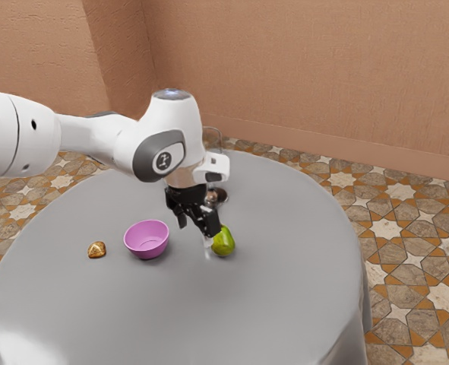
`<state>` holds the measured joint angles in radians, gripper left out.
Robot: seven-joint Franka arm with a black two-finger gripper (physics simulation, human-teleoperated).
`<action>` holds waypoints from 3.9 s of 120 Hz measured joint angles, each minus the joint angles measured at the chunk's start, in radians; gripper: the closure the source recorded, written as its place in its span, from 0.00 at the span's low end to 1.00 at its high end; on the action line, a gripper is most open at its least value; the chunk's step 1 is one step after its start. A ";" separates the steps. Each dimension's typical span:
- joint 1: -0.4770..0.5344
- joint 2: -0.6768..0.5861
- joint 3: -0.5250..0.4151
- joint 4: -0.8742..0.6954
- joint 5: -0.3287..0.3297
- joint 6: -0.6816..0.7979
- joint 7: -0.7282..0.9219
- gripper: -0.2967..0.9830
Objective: Place the pear in the bowl.
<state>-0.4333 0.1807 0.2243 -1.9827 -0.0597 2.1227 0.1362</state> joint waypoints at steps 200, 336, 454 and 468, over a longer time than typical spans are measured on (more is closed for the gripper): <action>0.039 0.381 0.007 0.132 -0.197 0.469 0.076 0.48; 0.172 0.008 0.104 -0.162 0.034 0.424 0.144 0.60; 0.190 -0.103 0.093 0.269 0.024 -0.088 0.194 0.25; 0.224 -0.128 0.021 0.339 0.000 -0.276 0.159 0.24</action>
<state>-0.2091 0.0528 0.2457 -1.6438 -0.0595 1.8464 0.2952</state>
